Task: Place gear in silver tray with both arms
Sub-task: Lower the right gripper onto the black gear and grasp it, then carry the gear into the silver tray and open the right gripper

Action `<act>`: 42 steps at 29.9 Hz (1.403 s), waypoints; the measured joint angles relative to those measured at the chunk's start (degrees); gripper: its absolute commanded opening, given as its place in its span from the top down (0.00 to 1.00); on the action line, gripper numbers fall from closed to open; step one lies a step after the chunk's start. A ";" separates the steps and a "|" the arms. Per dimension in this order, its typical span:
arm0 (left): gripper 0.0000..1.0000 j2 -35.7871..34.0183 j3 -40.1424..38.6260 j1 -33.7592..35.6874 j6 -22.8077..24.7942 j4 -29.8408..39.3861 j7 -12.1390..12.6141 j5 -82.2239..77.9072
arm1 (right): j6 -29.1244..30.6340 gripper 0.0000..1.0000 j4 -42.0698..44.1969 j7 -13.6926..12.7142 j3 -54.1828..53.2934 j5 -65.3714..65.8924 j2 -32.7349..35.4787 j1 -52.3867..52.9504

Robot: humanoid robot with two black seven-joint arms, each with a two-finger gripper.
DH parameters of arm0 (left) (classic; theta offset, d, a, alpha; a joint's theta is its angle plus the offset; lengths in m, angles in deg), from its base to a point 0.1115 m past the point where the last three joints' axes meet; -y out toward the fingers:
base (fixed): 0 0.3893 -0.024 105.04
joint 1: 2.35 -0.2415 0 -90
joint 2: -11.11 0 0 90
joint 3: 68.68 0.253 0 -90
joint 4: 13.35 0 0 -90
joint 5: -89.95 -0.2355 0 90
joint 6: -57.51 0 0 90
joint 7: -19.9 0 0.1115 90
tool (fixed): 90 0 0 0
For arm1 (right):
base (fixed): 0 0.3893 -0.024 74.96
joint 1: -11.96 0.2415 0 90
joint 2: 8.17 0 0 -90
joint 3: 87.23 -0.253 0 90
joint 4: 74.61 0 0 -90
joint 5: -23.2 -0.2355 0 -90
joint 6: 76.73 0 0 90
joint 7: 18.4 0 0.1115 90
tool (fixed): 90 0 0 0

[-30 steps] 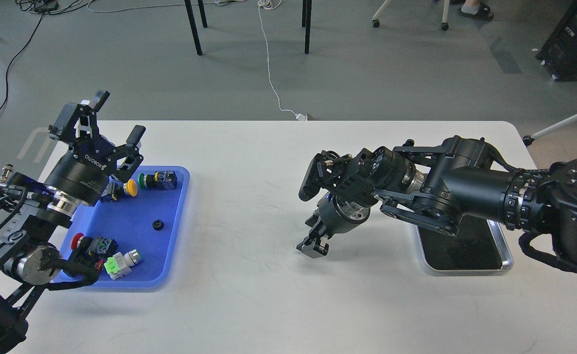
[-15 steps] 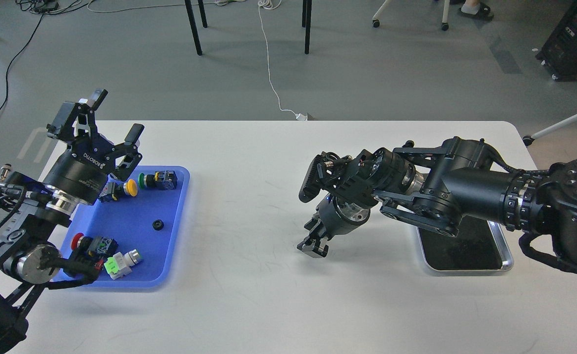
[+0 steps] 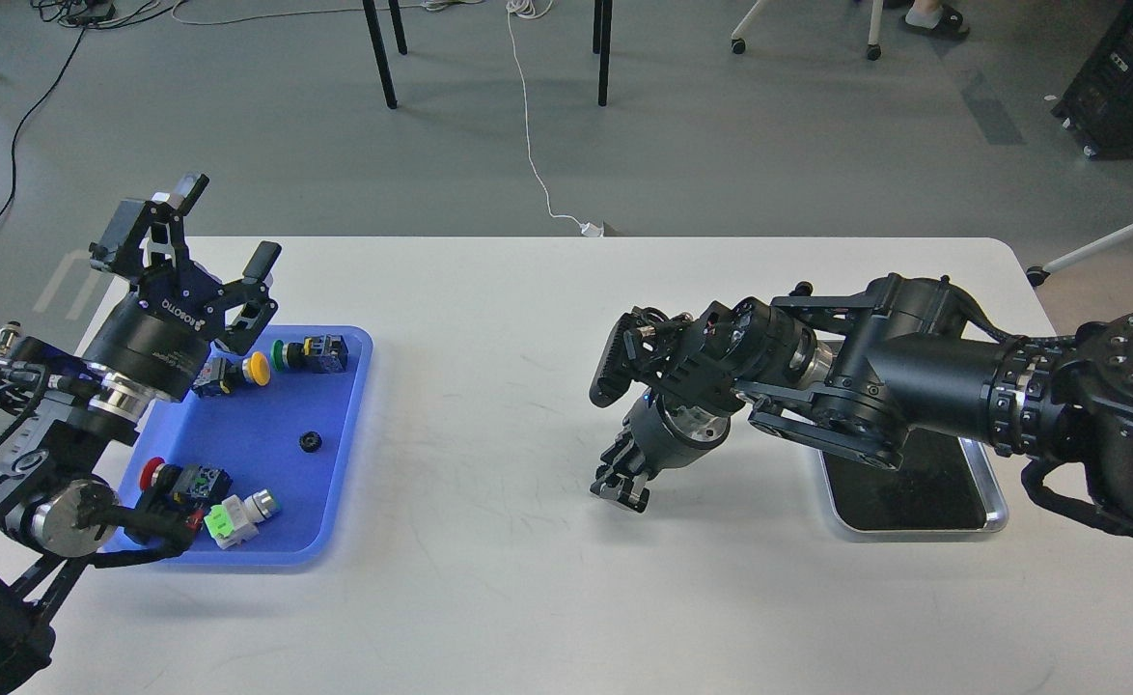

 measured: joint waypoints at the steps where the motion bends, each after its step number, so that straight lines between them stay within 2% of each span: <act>1: 0.02 0.00 0.00 0.00 0.00 0.00 0.00 0.00 | 0.00 0.69 0.00 0.00 0.00 0.00 -0.10 0.00; 4: 0.02 0.02 -0.02 0.00 -0.01 0.00 0.00 0.00 | 0.00 0.76 0.07 0.00 -0.02 0.00 -0.20 0.00; 15: 0.02 0.09 -0.86 0.00 0.00 0.00 0.00 0.00 | -0.01 0.90 0.10 0.00 -0.04 -0.04 -0.47 -0.08; 22: 0.02 0.18 -0.86 0.04 0.06 0.00 0.00 0.00 | 0.02 0.90 -1.17 0.02 -0.56 -0.66 1.80 2.19; 26: 0.02 0.20 -0.87 0.05 0.06 0.00 0.01 0.00 | 0.02 0.89 -5.39 0.01 -0.71 -0.84 9.02 6.26; 30: 0.02 0.35 -0.70 0.05 0.06 0.02 0.01 -0.13 | 0.01 0.89 -10.10 0.01 -0.72 -0.89 19.25 8.72; 37: 0.02 0.68 -0.16 0.09 0.10 0.79 0.01 -0.32 | 0.01 0.89 -13.46 0.00 -0.41 -0.56 37.30 7.78; 42: 0.02 1.37 0.03 0.09 -0.04 0.88 0.01 -0.58 | 0.00 0.89 -13.10 0.00 -0.46 -0.36 42.96 2.95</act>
